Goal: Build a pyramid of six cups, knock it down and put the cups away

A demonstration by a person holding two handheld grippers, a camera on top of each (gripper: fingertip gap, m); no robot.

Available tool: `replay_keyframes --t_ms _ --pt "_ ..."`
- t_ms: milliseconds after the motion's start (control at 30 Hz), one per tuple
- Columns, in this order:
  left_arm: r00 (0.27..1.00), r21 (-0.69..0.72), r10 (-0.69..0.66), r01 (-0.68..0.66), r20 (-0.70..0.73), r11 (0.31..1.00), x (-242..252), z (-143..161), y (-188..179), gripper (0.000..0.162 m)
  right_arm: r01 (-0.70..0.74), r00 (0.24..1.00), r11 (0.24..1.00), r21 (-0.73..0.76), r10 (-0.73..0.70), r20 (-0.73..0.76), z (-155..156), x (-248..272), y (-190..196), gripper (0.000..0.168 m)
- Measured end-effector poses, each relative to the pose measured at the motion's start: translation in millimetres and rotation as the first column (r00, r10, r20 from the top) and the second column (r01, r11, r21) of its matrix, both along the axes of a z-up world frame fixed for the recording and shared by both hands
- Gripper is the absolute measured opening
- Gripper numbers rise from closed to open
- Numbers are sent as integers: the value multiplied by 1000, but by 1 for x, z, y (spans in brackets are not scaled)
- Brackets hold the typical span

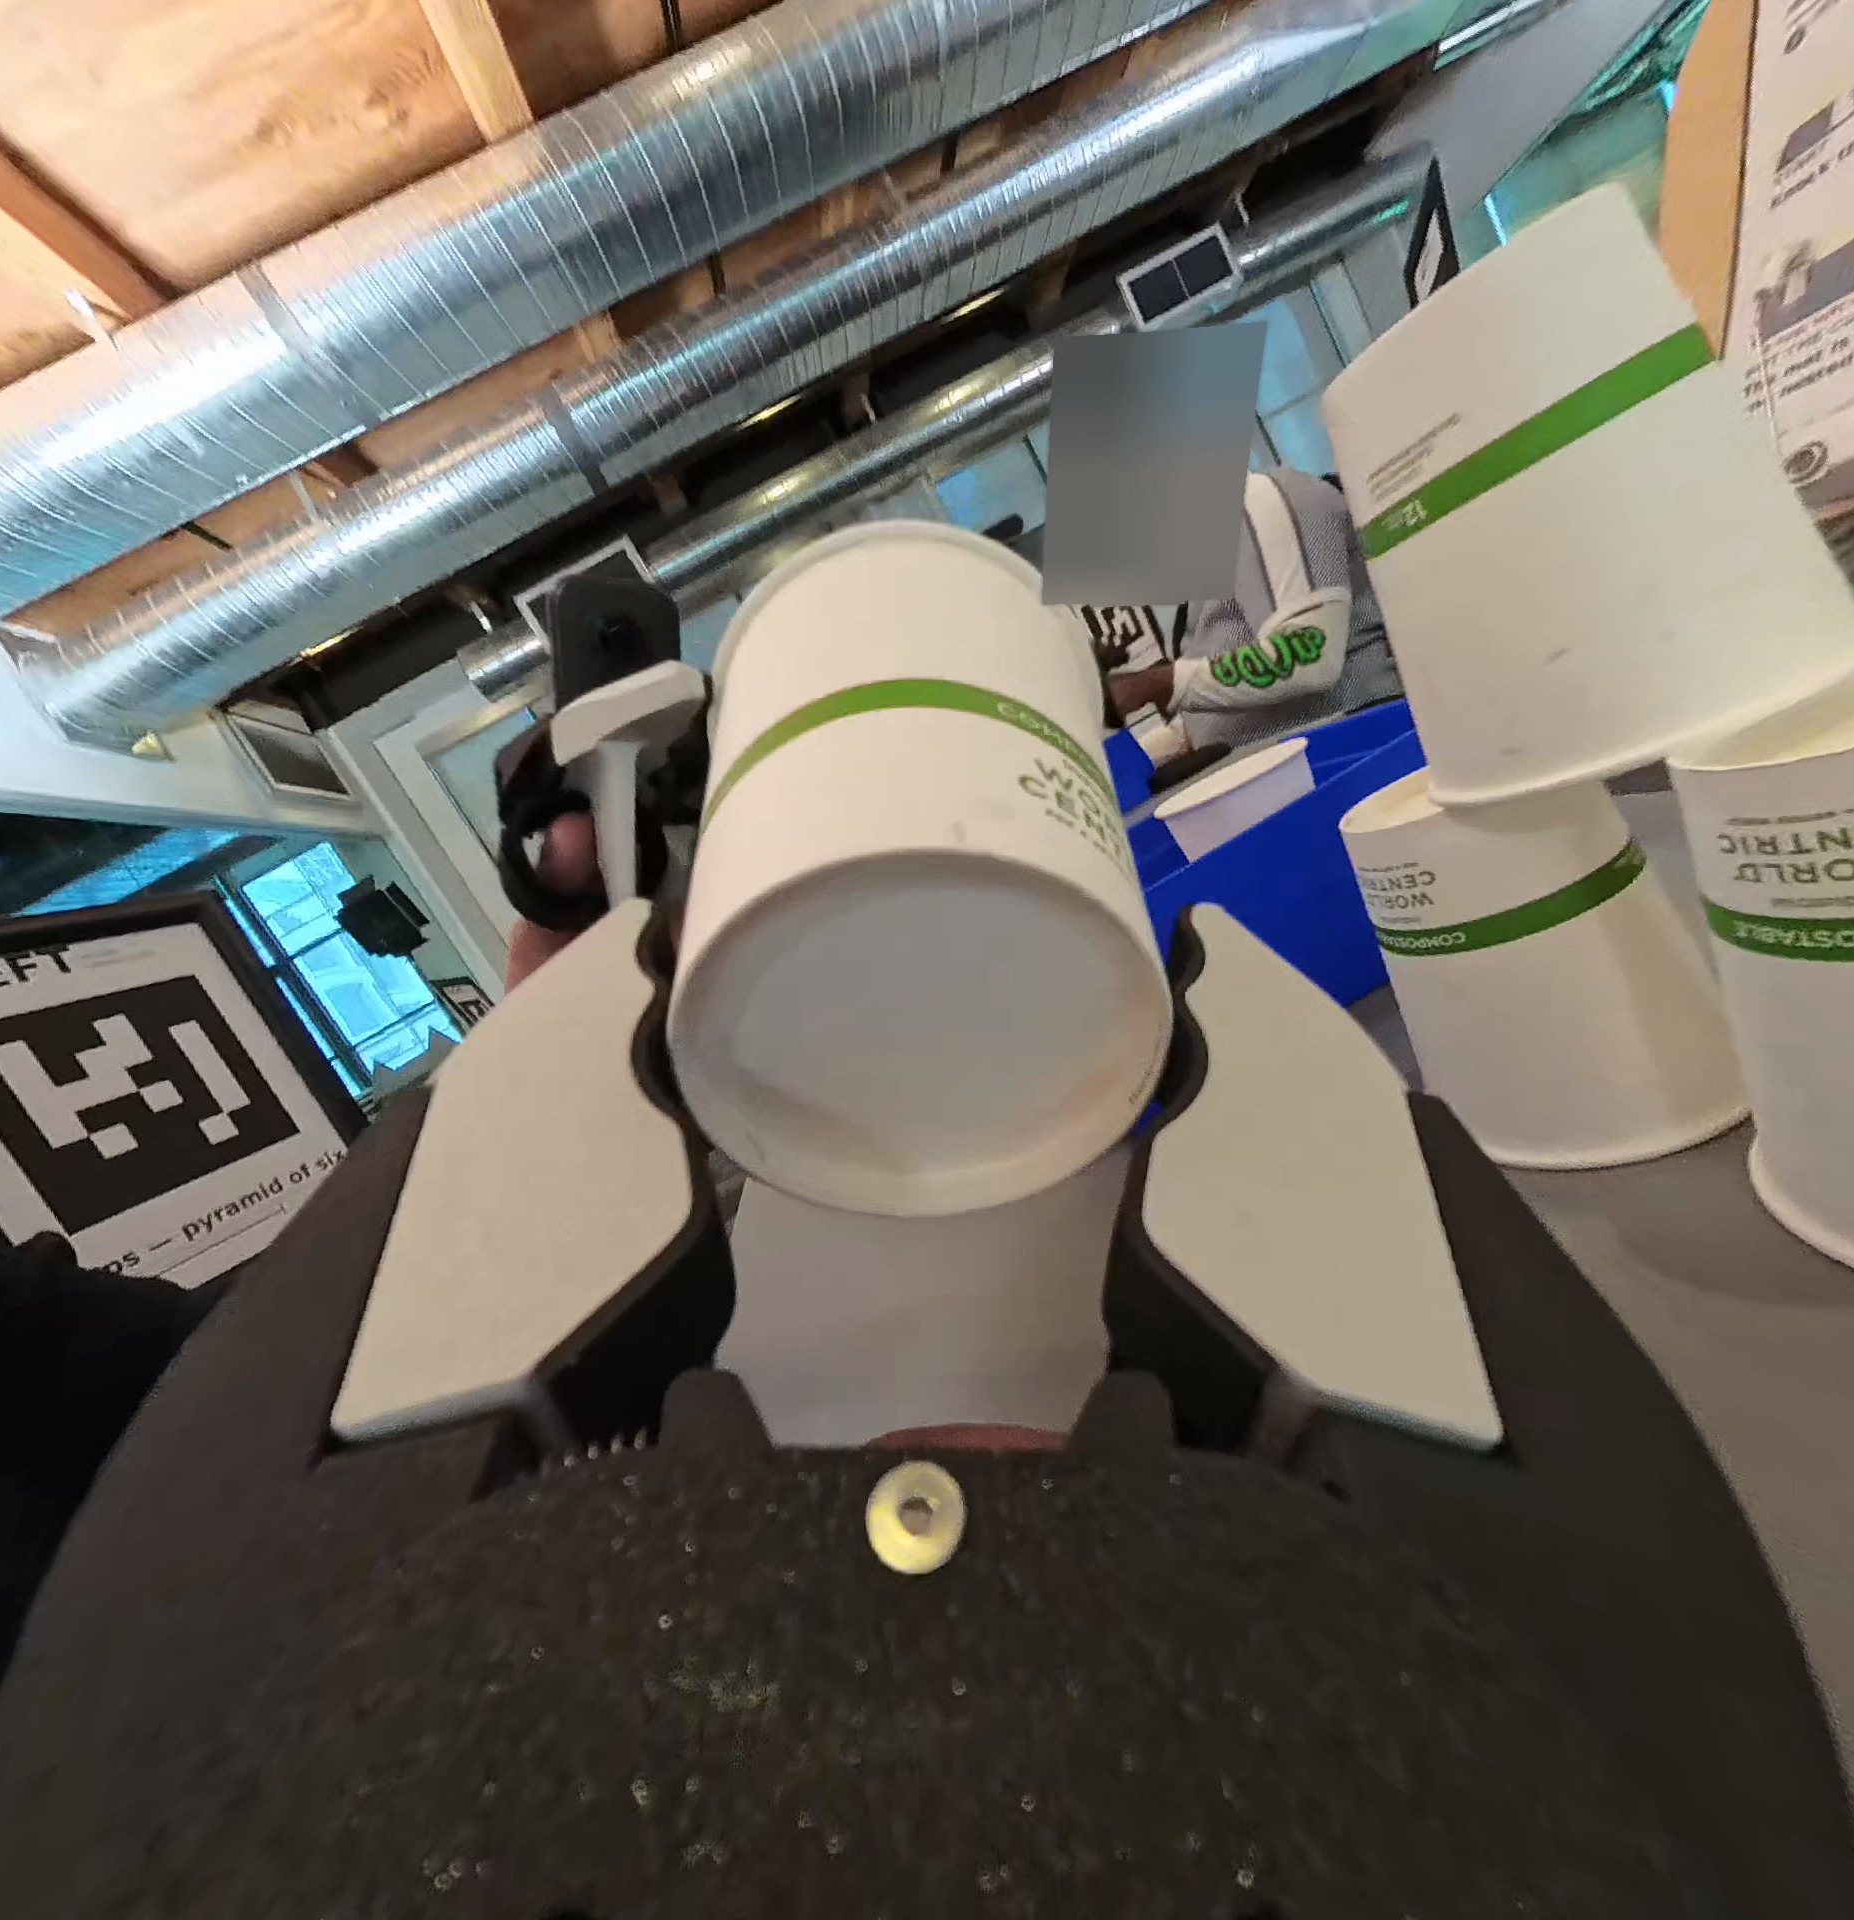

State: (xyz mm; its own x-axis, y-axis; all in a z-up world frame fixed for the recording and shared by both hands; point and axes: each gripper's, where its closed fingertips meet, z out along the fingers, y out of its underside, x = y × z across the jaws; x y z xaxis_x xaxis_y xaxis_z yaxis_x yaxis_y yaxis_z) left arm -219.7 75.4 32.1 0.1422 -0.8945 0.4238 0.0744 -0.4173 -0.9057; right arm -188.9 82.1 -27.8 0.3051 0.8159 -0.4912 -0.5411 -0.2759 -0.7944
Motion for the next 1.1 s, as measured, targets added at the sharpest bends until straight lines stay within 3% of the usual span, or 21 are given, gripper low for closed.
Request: replay_keyframes --t_ms 133,233,300,433,600,700,800,900,1033,1100 --pt "1000 -23 10 -10 -18 1000 -3 -15 2 4 2 996 999 -42 2 95 -11 3 0 89" --pt "995 -14 39 -41 -88 999 -12 -31 4 50 15 995 995 -95 -5 103 -18 13 4 89" --pt "974 37 130 -125 -188 991 -26 -54 9 73 49 991 992 -113 -34 131 -22 22 5 89" --pt "856 117 430 -414 -288 903 -60 -94 35 73 156 962 984 -92 -130 241 -14 45 7 89" --pt "747 236 552 -499 -370 834 -68 -110 53 84 336 848 941 30 -317 425 37 92 21 89" --pt "749 238 545 -490 -376 838 -65 -111 52 83 375 705 924 67 -332 627 65 120 44 89" --pt "767 217 528 -482 -364 849 -62 -108 50 81 316 506 946 69 -230 831 84 133 74 89" --pt "774 206 515 -472 -368 857 -59 -108 51 79 236 202 972 13 -62 977 82 136 108 89" --pt "781 199 484 -441 -395 875 -51 -114 50 78 138 -156 979 -151 172 973 66 127 138 89" --pt "781 213 471 -420 -410 882 -47 -118 49 79 120 -279 960 -251 276 920 55 122 147 89"
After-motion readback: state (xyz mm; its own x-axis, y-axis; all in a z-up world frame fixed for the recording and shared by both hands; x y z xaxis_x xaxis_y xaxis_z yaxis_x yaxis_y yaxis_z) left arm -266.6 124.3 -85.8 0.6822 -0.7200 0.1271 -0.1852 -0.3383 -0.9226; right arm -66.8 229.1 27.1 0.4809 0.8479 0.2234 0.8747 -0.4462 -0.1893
